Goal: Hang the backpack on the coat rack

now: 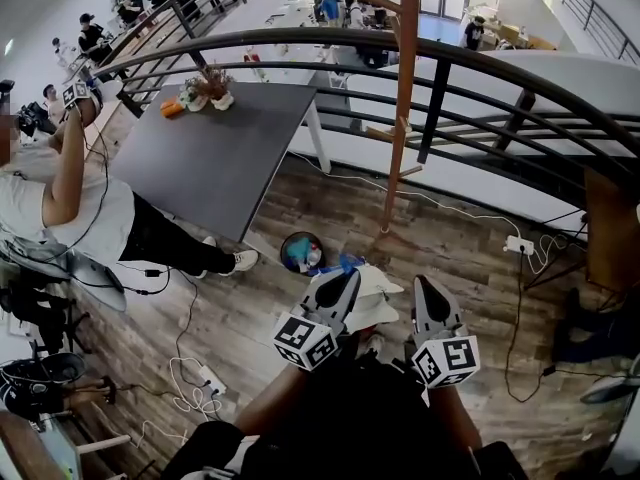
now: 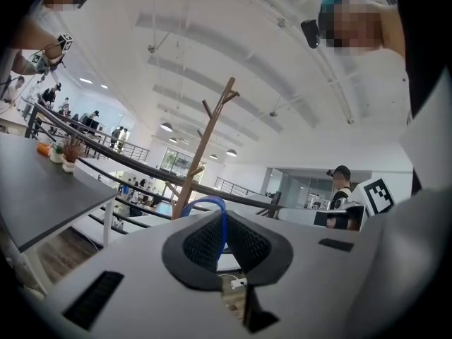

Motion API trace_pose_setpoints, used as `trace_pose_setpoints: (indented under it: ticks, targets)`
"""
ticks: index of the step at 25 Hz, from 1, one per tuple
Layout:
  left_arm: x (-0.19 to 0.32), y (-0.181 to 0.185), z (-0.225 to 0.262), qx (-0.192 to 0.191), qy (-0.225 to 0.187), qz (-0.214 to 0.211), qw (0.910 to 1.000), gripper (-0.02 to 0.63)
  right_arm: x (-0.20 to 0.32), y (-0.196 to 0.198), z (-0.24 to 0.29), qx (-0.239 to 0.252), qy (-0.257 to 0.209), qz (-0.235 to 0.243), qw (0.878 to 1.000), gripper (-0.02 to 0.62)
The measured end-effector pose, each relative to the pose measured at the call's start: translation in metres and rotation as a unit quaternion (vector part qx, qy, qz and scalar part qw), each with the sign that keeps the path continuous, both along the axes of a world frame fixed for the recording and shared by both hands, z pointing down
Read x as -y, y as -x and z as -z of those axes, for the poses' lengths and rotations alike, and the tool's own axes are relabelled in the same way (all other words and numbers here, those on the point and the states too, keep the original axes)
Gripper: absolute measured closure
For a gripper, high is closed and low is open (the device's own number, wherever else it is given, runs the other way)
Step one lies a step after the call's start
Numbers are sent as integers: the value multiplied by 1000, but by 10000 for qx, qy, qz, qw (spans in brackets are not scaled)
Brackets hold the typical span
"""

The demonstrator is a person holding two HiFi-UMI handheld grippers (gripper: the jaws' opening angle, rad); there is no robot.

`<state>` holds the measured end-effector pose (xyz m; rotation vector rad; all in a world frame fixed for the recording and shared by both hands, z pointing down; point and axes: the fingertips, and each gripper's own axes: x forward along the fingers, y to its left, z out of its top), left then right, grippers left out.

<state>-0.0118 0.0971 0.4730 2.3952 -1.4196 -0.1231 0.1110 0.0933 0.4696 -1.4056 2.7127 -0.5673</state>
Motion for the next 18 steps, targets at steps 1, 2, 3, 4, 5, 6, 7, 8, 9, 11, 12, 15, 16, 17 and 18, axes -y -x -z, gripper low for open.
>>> trace_pose_setpoints:
  ticks: [1,2,3,4,5,6,7,8,9,11,12,15,16,17,18]
  targets:
    - [1,-1,0,2,0,-23,10000,592,2,1,0,-9,-2,-8,10000,583]
    - [1,-1,0,-8,13,-44,10000,592,3,1,0,-25,-3,-16,10000,583]
    - [1,-1,-1,-26,37,-63,10000,592,4,2,0,-43,-7,-25,10000,583]
    - [1,0,-3,-44,66,-79,9999,592,5,3,0,-57,-13,-38,10000,583]
    - [2,1,-5,-56,90,-93,9999,592,7,4,0,-63,-13,-56,10000,583]
    - [3,2,-6,-64,108,-108,9999,592,9,5,0,-63,-4,-75,10000,583]
    - [6,2,-8,-68,120,-126,9998,592,12,6,0,-61,6,-91,9999,583]
    - [8,2,-9,-70,131,-154,9998,592,14,7,0,-59,12,-104,9999,583]
    - [9,2,-10,-70,139,-190,9997,592,16,7,0,-61,13,-113,9999,583]
    - [11,0,-11,-68,144,-268,9995,592,20,8,0,-81,12,-128,9999,583]
    - [13,-1,-11,-67,141,-300,9994,592,22,9,-1,-96,16,-134,9999,583]
    - [22,-2,-12,-84,135,-383,9991,592,32,11,-3,-108,28,-167,9998,583]
    - [25,-2,-13,-93,137,-409,9990,592,36,11,-4,-109,29,-185,9998,583]
    - [29,-2,-15,-102,143,-429,9989,592,40,12,-6,-112,30,-204,9997,583]
    - [32,-1,-16,-112,155,-443,9988,592,42,12,-6,-113,33,-224,9997,583]
